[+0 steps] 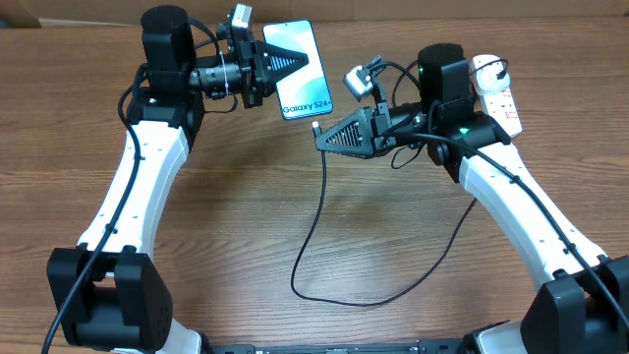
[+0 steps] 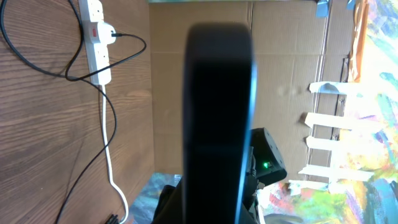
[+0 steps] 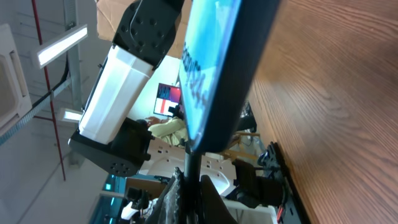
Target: Plug charger to phone and switch on socket
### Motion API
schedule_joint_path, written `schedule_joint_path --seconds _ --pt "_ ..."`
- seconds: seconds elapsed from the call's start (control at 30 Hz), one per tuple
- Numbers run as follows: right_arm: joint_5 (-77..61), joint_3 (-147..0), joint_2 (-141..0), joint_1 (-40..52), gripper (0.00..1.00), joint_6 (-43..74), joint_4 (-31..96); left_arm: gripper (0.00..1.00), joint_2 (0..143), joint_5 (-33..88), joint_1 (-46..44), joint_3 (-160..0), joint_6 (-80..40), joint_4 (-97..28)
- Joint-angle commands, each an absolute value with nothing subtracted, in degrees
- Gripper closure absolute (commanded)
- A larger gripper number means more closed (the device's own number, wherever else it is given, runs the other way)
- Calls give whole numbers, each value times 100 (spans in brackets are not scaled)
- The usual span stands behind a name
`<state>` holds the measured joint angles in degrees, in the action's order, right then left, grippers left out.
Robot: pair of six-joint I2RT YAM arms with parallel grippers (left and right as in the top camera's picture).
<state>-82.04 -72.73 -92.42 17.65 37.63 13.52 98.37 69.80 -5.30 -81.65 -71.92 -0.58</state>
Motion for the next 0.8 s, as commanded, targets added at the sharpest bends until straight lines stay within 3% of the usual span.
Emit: schedule_joint_path --seconds 0.0,0.77 --pt "-8189 -7312 -9242 1761 96 4298 939 96 9738 7100 -637 -8265 -7225 1" --pt "-8182 -7312 -9242 1772 96 4477 950 96 9738 7096 -657 -8265 -7345 10"
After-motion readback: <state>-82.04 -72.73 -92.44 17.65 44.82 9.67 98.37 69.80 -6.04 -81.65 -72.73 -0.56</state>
